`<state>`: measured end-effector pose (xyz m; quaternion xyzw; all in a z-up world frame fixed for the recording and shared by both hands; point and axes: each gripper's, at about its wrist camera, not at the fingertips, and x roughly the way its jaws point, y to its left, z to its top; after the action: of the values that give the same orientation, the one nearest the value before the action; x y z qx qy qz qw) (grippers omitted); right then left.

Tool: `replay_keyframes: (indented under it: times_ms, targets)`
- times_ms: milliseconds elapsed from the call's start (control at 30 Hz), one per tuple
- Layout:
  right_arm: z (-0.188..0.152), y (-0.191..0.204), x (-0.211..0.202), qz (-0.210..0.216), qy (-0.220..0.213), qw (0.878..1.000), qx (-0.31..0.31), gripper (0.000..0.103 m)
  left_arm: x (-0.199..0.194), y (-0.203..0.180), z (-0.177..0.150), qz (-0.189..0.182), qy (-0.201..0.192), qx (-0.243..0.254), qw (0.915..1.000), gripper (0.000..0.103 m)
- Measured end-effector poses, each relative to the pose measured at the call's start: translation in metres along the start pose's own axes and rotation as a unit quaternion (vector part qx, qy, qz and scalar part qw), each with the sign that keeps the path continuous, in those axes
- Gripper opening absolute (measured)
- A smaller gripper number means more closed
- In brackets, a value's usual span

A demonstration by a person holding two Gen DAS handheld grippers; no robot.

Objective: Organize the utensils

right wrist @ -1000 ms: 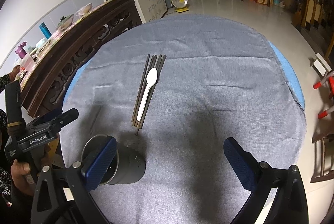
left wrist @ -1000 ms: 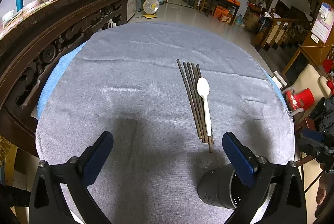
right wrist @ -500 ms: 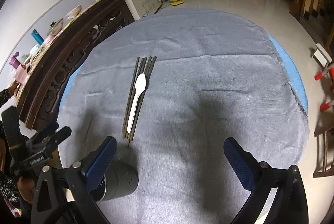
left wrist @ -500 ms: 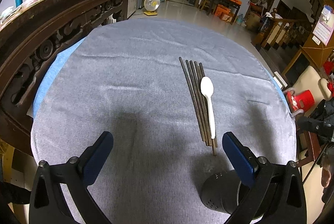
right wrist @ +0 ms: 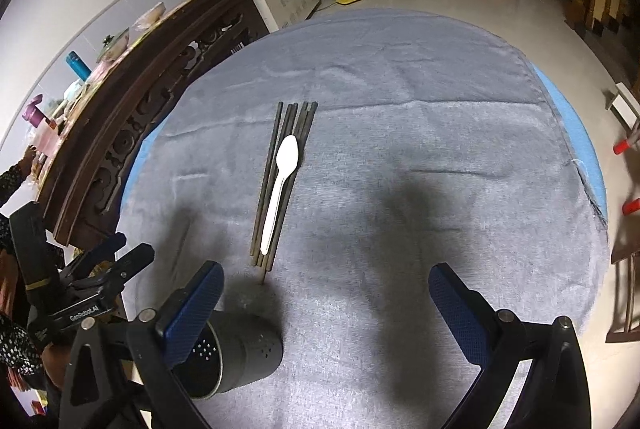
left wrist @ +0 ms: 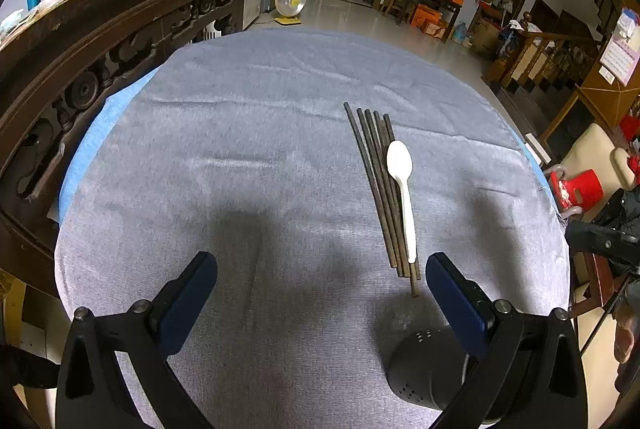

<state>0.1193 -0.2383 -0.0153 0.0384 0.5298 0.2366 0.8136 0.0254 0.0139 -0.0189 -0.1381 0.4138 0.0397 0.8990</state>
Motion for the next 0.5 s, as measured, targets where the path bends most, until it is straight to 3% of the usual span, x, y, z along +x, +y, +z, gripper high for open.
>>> replay_keyframes:
  times_ms: [300,400,500]
  targets:
    - [0.053,0.002,0.056,0.000,0.047,0.999,0.006,0.102,0.023,0.030,0.001,0.018,0.032,-0.049,0.9981,0.103]
    - [0.071,0.009,0.086,0.006,0.075,0.997,0.008,0.094,0.031,0.042,0.000,0.019,0.038,-0.061,0.9972,0.103]
    - [0.089,0.023,0.119,0.009,0.100,0.995,-0.003,0.081,0.035,0.042,-0.009,0.030,0.086,-0.068,0.9936,0.103]
